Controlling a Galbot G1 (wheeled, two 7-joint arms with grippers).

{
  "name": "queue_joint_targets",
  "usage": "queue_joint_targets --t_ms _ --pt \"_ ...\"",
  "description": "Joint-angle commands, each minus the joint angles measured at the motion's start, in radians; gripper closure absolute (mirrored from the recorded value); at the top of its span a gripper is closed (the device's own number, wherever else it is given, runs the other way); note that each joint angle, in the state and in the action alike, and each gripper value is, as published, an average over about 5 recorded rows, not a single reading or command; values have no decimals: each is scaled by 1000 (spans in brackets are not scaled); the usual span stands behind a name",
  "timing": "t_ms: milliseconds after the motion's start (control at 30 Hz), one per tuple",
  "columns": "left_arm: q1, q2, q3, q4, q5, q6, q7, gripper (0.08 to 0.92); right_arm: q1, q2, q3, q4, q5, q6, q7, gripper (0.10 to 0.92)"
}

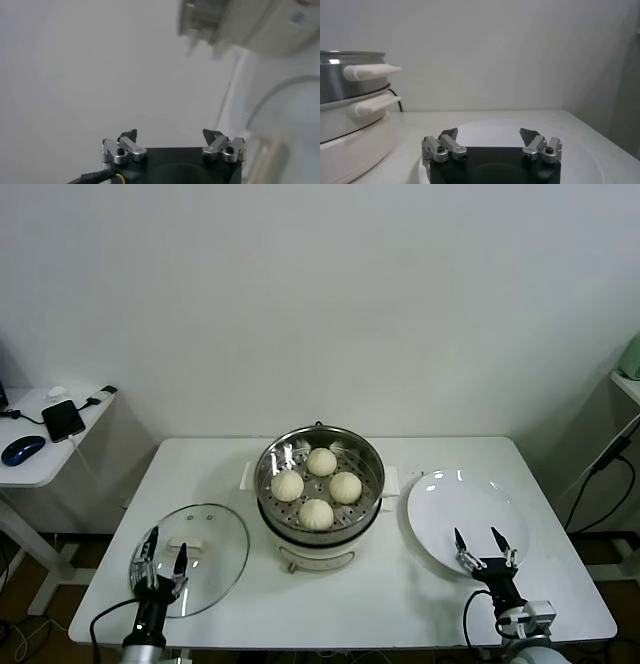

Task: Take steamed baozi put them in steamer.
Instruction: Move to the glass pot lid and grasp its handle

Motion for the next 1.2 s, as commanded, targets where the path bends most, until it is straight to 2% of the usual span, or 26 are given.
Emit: queue_joint_targets --t_ms 33,433,1000,1100,1200 --pt "-10 47 -17 176 235 2 -109 177 -36 30 19 60 -25 -62 12 203" --pt "-92 49 -7 260 260 4 -97 177 -50 33 33 83 -33 -67 18 203" --pt "-183 65 24 265 216 34 20 177 -49 55 25 88 -77 -72 14 203" --pt "-196 61 31 284 215 42 25 194 -49 56 24 84 -78 -70 13 203" --pt "-206 63 35 306 218 45 24 259 -50 55 24 81 -77 -67 12 203"
